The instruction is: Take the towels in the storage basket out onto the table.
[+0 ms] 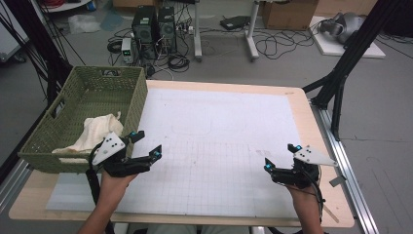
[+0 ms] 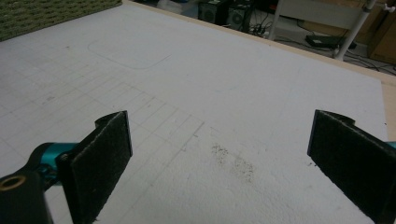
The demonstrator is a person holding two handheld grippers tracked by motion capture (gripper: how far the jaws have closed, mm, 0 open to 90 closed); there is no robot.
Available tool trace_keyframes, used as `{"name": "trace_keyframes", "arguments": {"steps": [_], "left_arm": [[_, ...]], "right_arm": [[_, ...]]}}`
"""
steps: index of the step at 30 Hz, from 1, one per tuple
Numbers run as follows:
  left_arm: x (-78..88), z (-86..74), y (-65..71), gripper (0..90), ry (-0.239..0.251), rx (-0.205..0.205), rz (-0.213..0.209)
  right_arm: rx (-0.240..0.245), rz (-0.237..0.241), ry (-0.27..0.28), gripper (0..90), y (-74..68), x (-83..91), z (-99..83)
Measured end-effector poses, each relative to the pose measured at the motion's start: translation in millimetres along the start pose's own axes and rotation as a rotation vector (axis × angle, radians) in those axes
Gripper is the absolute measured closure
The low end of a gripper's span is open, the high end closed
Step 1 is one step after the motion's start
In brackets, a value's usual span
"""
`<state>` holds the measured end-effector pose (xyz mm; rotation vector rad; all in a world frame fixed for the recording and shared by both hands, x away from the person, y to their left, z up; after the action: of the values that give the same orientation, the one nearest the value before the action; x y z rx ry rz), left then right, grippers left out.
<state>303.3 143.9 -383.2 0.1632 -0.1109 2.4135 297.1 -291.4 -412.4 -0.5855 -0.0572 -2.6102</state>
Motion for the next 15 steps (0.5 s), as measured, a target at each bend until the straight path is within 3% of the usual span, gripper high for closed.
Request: {"name": "trace_keyframes", "arguments": {"steps": [15], "left_arm": [[-1.9,1.6,6.8,19.8,0.001,0.001,-0.027]], "right_arm": [[0.009,0.028,-0.004,5.6,-4.4,-1.7,-0.7]]}}
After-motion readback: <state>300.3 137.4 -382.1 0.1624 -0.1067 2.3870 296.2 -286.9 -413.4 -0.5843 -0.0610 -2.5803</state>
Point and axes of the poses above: each handheld gripper's, and its own axes: x roughly backward along the jaws, z roughly out of its top, y roughly to its right, the point moved 5 cm from there along -x, roughly forward along the jaws, and after that the axes turned 7 degrees about -x, right-handed, at the moved point
